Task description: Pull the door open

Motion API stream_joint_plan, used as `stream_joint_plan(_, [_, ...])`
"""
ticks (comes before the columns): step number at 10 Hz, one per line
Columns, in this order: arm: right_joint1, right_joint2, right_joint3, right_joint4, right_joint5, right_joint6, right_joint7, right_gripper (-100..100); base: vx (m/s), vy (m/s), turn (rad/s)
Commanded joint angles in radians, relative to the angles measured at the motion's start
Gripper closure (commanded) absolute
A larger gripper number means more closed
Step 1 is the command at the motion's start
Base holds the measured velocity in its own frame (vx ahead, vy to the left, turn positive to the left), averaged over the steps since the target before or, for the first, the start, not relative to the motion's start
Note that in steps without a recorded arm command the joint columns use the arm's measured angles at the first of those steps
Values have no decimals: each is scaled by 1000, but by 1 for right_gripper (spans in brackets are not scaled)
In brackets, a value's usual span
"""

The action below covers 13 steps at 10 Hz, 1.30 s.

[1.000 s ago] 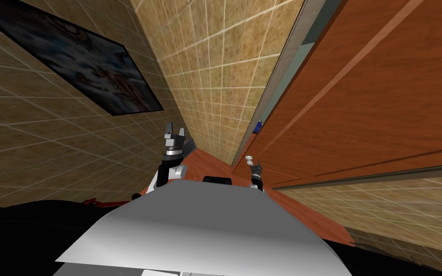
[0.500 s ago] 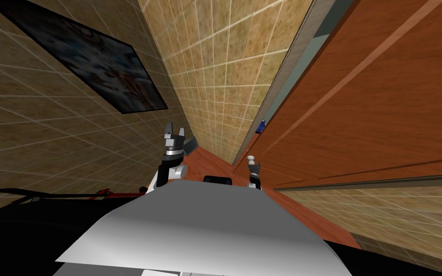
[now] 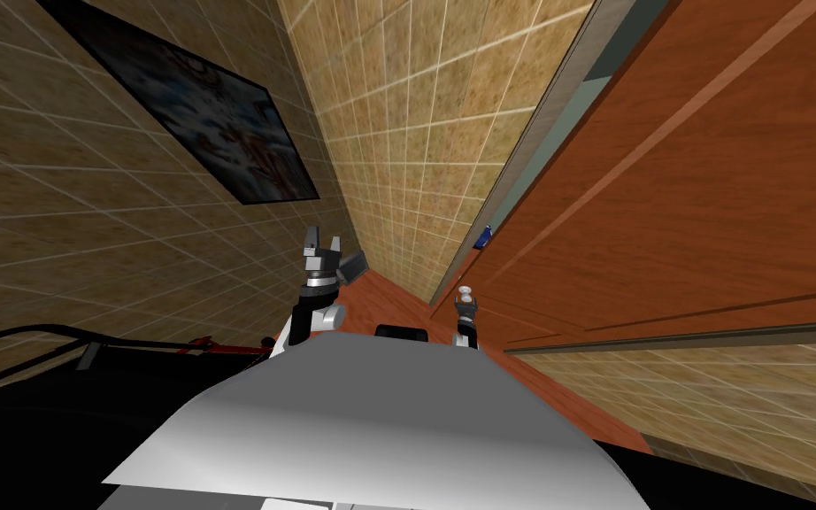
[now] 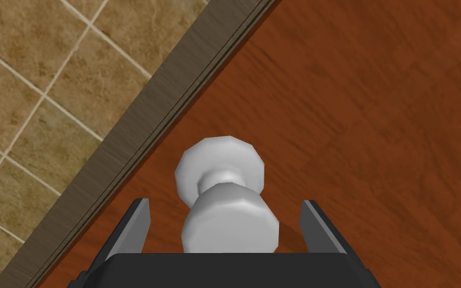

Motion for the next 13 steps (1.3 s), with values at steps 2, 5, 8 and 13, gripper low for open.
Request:
stream_joint_plan(2, [-7,7,9,-4,-26,10,-66,-100,-77,-25,36])
stream_joint_plan(5, [-14,17,22,-11,-59,23,-145,-100,-61,-13,34])
stream_joint_plan(8, [-22,26,34,-18,-91,36,-222,-100,-64,-9,30])
stream_joint_plan(13, [-34,42,54,-30,-146,59,-359,-100,-72,-13,30])
